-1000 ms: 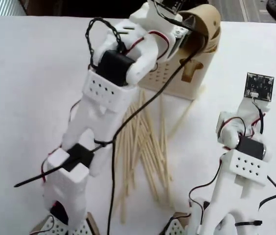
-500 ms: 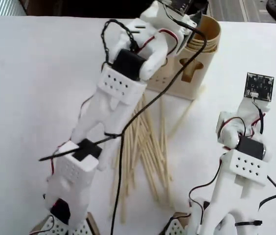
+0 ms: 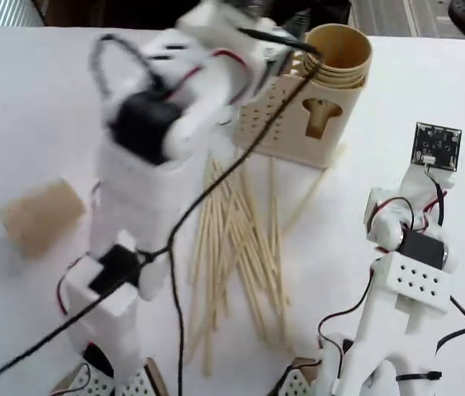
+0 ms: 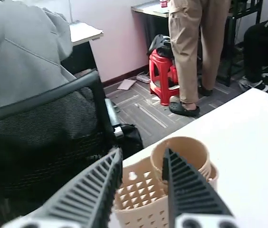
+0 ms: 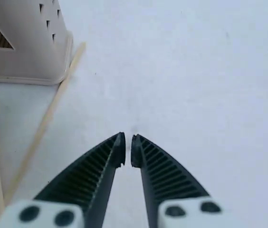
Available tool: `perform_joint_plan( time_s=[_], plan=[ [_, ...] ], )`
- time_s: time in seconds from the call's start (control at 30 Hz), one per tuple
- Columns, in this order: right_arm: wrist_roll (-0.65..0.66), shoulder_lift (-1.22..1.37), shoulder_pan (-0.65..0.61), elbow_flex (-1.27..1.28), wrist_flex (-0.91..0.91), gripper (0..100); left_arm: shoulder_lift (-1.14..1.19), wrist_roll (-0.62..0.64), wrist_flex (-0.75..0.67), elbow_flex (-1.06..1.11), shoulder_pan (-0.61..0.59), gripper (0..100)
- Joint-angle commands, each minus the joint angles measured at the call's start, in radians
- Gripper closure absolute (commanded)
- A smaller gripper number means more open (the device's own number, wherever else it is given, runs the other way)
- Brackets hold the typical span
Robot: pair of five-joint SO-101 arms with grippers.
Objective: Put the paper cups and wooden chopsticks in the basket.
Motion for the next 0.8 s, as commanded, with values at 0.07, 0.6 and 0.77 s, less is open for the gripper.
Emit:
perform_joint_plan(
  time_s=[0.07,0.6,0.77],
  plan=[
    [-0.002,-0.033,-0.039,-0.006,0.013,96.1,-0.199,-0.13,0.308,-0.143,-0.191,85],
    [-0.002,-0.033,-0.09,0.015,0.039,96.1,-0.312,-0.388,0.296,0.592,-0.966,85],
    [-0.002,-0.033,-0.13,0.029,0.039,96.1,-0.312,-0.414,-0.063,0.882,-1.095,85]
  ],
)
